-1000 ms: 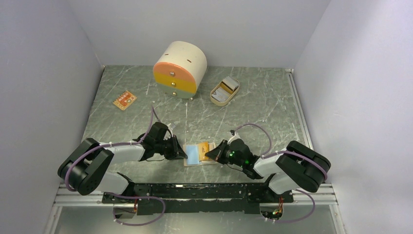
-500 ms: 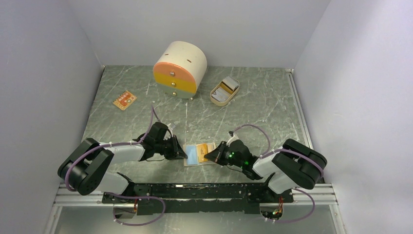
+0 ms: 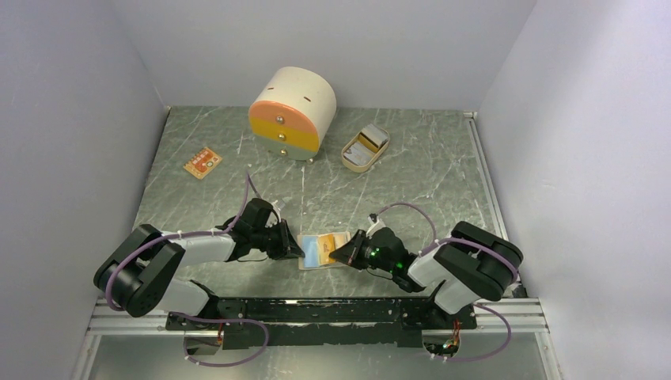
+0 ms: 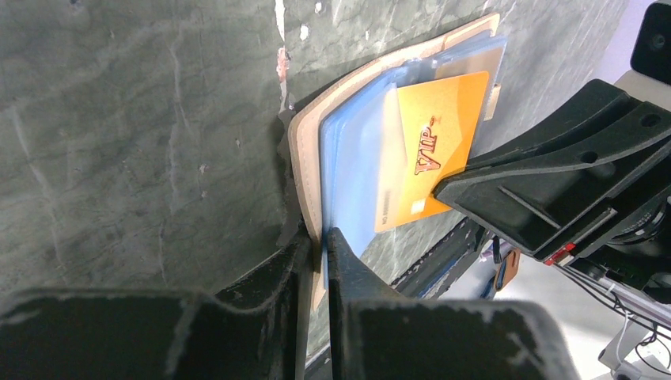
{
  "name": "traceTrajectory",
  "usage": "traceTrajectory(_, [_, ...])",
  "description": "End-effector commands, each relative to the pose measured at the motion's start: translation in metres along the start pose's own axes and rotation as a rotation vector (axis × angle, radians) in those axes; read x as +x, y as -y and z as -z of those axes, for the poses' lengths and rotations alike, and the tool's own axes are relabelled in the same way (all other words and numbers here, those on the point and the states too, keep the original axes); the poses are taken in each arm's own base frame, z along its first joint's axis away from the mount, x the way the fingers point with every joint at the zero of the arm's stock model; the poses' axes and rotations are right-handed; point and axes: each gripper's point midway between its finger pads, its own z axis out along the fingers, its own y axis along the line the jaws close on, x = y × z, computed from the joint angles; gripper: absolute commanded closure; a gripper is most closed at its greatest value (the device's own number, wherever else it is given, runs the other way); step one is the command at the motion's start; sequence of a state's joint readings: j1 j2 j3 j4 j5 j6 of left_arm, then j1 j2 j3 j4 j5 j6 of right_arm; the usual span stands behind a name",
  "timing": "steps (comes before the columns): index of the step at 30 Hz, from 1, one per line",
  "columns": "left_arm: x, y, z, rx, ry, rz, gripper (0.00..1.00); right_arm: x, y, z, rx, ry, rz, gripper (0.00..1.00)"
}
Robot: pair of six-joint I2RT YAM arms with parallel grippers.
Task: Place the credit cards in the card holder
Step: Insert the credit card into the card holder.
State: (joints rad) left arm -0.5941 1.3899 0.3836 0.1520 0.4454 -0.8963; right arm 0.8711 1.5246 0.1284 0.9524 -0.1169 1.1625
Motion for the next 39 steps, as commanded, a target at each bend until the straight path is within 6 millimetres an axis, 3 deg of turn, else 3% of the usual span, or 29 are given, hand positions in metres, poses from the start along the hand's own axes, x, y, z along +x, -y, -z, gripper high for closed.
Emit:
traceTrajectory(1, [0.001,0.006,0.001,0.035,-0.01,-0.005,0.83,0.004,0.005,-0.002,0.022,-0.016,0.009,0.9])
traceTrajectory(10, [0.001,0.007,0.002,0.038,-0.005,-0.003,0.83,0.006,0.015,0.006,0.078,-0.007,-0.032,1.0])
traceTrajectory(28, [0.002,0.007,0.002,0.038,-0.005,-0.001,0.83,0.005,0.029,0.016,0.137,0.061,-0.081,1.0])
traceTrajectory(39, [0.004,0.007,0.0,0.037,-0.015,-0.003,0.83,0.012,0.008,0.004,0.045,0.011,-0.031,1.0])
